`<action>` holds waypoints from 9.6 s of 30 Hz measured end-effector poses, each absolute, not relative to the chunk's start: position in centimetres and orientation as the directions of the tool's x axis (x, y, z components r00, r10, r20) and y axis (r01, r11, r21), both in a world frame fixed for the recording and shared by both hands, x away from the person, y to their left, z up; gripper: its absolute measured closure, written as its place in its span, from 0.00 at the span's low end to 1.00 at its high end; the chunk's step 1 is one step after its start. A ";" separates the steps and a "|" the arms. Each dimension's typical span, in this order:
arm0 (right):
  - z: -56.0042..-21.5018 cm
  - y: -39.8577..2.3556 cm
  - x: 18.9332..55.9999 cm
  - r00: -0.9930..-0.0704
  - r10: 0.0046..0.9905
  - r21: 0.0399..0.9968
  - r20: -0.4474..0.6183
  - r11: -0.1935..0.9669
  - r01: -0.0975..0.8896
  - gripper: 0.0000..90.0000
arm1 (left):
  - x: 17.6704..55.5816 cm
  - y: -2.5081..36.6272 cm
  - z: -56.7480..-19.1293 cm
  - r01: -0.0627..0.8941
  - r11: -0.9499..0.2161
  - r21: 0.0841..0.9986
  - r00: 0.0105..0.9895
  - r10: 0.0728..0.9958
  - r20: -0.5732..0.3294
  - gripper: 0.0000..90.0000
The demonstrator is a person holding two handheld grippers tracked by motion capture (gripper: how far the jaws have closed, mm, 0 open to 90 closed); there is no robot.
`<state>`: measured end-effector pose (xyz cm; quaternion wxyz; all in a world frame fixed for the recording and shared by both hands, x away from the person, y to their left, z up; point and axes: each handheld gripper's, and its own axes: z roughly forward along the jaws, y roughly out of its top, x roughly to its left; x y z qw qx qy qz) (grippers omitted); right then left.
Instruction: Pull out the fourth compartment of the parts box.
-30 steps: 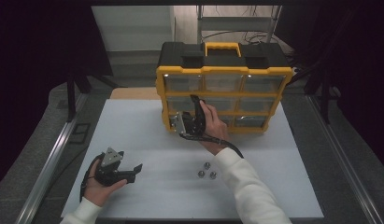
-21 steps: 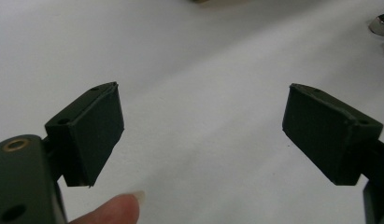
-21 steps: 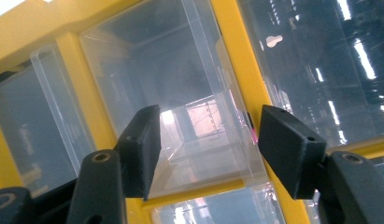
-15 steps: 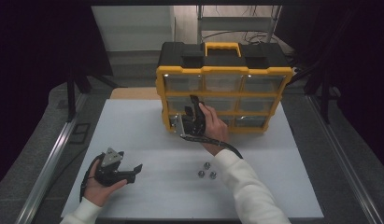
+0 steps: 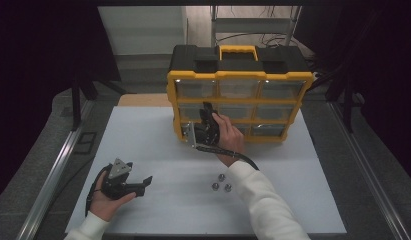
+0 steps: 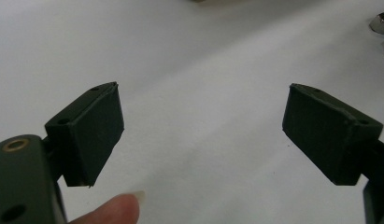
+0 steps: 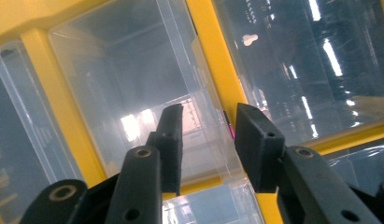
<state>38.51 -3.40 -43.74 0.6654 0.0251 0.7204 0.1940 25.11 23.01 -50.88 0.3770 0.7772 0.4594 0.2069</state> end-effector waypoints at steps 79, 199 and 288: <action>-43.9 -4.2 35.8 -0.118 0.354 0.373 -0.928 0.893 -0.251 0.77 | 25.2 23.0 -50.9 0.559 -0.297 0.774 0.493 0.869 -0.023 0.15; -44.4 -5.1 32.3 -0.114 0.380 0.396 -0.918 0.867 -0.303 0.76 | 25.1 22.9 -51.0 0.559 -0.304 0.771 0.496 0.868 -0.017 0.15; -44.8 -5.5 30.7 -0.117 0.372 0.390 -0.921 0.862 -0.325 0.74 | 25.1 22.9 -50.9 0.558 -0.304 0.772 0.496 0.868 -0.017 0.15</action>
